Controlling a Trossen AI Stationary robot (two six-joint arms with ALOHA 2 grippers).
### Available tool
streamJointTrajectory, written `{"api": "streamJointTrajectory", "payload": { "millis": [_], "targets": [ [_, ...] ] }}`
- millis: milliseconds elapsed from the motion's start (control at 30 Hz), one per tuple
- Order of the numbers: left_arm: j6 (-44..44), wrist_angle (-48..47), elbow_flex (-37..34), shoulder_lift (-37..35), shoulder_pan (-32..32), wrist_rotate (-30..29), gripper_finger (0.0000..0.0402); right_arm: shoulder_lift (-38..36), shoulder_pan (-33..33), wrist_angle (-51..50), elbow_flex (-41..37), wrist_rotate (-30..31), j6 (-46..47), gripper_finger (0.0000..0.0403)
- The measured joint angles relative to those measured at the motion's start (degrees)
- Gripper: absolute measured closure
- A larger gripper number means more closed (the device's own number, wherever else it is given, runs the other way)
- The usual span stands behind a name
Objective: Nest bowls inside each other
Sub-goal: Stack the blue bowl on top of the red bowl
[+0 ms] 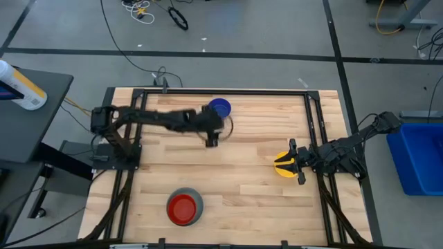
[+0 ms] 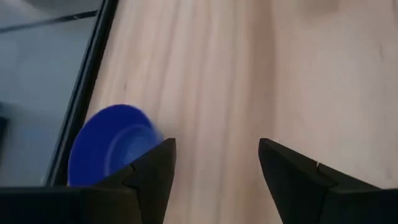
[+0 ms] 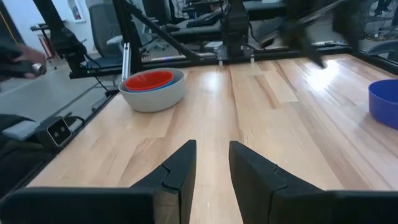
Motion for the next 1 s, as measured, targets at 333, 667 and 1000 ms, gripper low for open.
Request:
{"api": "streamJointTrajectory", "payload": {
  "millis": [333,667,1000],
  "targets": [
    [1.60,-3.37,0.22,0.04,12.96,12.85,0.0164,0.00,0.00,-2.08,0.00,-0.52,-2.45,0.0300],
    [2.49,-3.19,2.03,6.90,15.32,15.19,0.0164,-0.04,0.00,-2.70,0.00,-0.44,-2.97,0.0299],
    [3.99,-12.69,15.17,17.71,16.52,10.82,0.0164,-0.04,0.00,-2.67,0.00,0.02,-2.56,0.0299]
  ]
}}
